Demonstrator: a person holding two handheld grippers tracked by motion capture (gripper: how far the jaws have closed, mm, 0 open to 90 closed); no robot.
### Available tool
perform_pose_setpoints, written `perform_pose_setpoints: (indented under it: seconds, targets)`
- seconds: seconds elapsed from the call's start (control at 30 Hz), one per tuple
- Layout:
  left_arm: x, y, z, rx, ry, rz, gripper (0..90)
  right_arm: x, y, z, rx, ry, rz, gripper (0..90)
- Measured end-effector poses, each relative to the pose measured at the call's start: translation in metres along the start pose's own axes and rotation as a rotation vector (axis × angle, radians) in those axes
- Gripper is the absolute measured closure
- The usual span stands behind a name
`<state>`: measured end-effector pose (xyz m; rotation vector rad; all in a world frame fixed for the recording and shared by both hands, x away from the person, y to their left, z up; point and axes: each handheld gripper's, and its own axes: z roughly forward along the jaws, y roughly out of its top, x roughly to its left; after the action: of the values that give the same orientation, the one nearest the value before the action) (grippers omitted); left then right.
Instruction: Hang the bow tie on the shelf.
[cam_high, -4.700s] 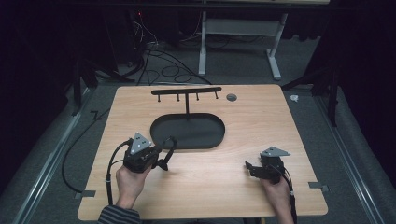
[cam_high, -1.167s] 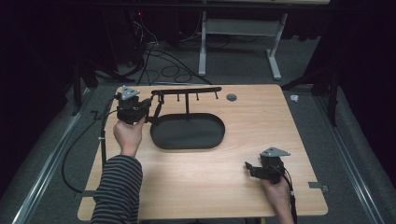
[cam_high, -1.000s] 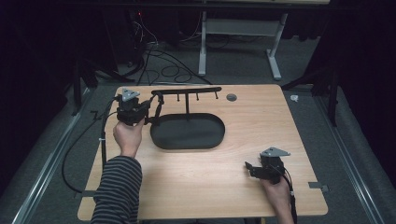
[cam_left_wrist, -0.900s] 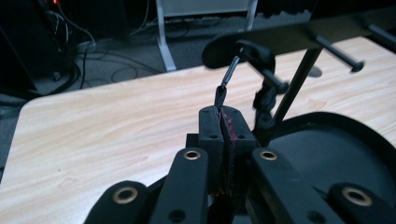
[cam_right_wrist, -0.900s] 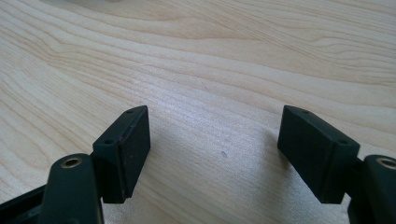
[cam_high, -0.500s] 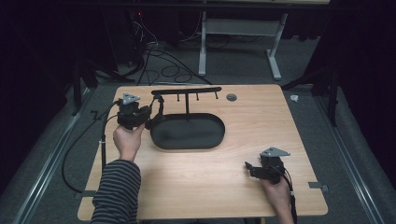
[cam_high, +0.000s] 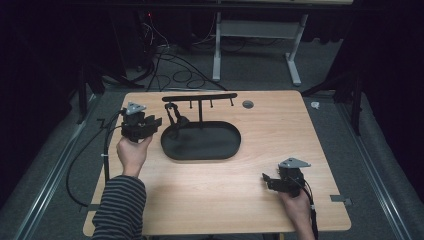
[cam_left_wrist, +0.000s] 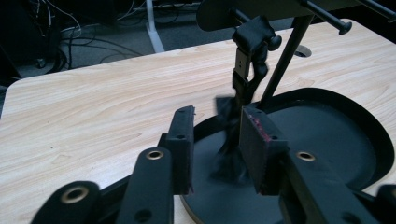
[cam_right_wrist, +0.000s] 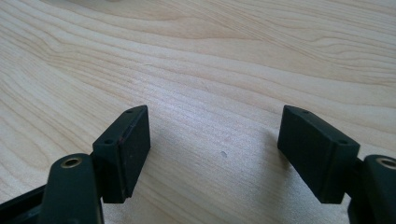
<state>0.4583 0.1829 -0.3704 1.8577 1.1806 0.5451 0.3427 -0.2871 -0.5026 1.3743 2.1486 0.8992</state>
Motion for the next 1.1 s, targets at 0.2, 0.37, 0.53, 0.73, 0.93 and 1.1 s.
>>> perform_pose_setpoints:
  seconds: [0.2,0.37,0.53,0.73,0.93,1.1]
  targets:
    - [0.004,-0.005,-0.002,0.006,0.001,-0.009,61.1,0.000,0.000,0.000,0.000,0.000,0.001,26.7]
    - [0.004,-0.009,-0.008,-0.006,0.004,-0.018,58.2,0.000,0.000,0.000,-0.001,0.001,0.001,26.7]
    - [0.004,-0.010,-0.013,-0.009,0.006,-0.017,55.6,0.000,0.000,0.000,-0.001,0.001,0.001,26.6]
    - [-0.001,-0.015,-0.019,-0.031,-0.001,-0.013,53.7,0.000,0.000,0.000,-0.001,0.001,-0.001,26.6]
    - [-0.001,-0.019,-0.025,-0.038,-0.014,-0.029,51.9,0.000,0.000,0.000,-0.001,0.001,-0.003,26.7]
    - [-0.003,-0.023,-0.030,-0.054,-0.020,-0.030,51.4,0.000,0.000,0.000,-0.001,0.001,-0.003,26.7]
